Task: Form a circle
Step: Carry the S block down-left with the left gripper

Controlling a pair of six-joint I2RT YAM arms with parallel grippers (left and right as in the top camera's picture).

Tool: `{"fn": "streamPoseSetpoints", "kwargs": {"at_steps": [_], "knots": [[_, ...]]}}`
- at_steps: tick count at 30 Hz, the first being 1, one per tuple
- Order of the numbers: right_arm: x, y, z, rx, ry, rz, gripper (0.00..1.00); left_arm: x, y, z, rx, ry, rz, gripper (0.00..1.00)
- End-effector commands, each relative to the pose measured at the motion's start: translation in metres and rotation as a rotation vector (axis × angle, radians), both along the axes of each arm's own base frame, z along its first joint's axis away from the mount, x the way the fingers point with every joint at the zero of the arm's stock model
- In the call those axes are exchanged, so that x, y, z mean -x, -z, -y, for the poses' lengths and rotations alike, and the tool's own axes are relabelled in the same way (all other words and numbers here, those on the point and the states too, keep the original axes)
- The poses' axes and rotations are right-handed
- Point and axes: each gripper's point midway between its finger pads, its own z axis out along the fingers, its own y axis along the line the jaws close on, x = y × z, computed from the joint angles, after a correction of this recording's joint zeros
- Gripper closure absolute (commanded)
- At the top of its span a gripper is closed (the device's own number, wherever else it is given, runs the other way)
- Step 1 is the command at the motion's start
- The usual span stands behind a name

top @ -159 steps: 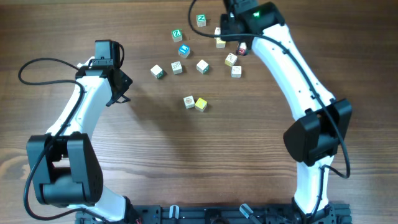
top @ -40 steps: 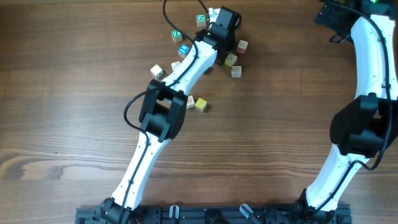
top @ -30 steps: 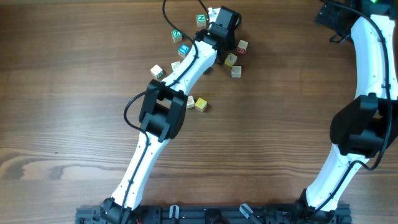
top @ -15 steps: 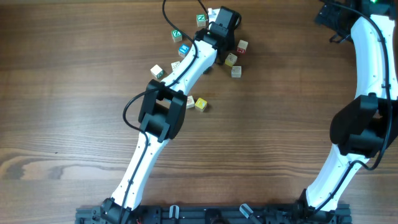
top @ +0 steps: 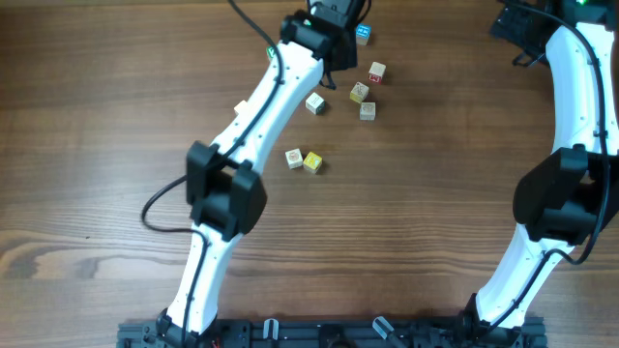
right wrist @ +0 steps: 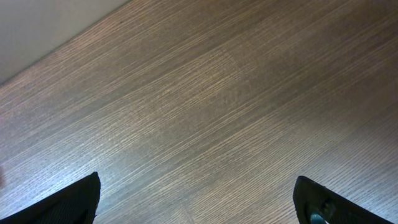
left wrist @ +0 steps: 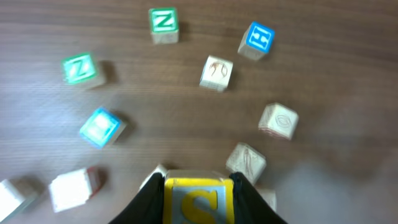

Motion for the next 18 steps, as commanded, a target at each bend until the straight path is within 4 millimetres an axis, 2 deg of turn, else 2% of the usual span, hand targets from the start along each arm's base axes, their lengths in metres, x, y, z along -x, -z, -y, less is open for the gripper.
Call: {"fn": "streamPoseSetpoints", "kwargs": {"at_steps": [1,4,5,7,9,10,13,18], "knots": [[-0.001,0.008,-0.003,-0.007,-0.013,-0.015,0.0,0.035,-0.082,-0.023,0.013,-0.002,0.048,0.78],[-0.001,0.008,-0.003,-0.007,-0.013,-0.015,0.0,0.076,-0.116,-0.047,-0.008,-0.001,0.009,0.8],[-0.001,0.008,-0.003,-0.007,-0.013,-0.015,0.0,0.088,-0.122,-0.051,-0.008,0.005,-0.01,0.8],[-0.001,0.008,-0.004,-0.008,-0.013,-0.015,0.0,0.126,-0.128,-0.067,-0.03,0.022,-0.111,0.79],[-0.001,0.008,-0.003,-0.007,-0.013,-0.015,0.0,0.153,-0.119,-0.082,-0.092,0.021,-0.219,0.78],[-0.001,0.008,-0.003,-0.007,-0.013,-0.015,0.0,0.16,-0.112,-0.081,-0.095,0.048,-0.26,0.86],[-0.001,0.008,-0.003,-0.007,-0.013,-0.015,0.0,0.175,-0.091,-0.07,-0.072,0.095,-0.361,0.84],[-0.001,0.008,-0.003,-0.007,-0.013,-0.015,0.0,0.21,-0.039,-0.067,-0.158,0.131,-0.554,0.85]]}}
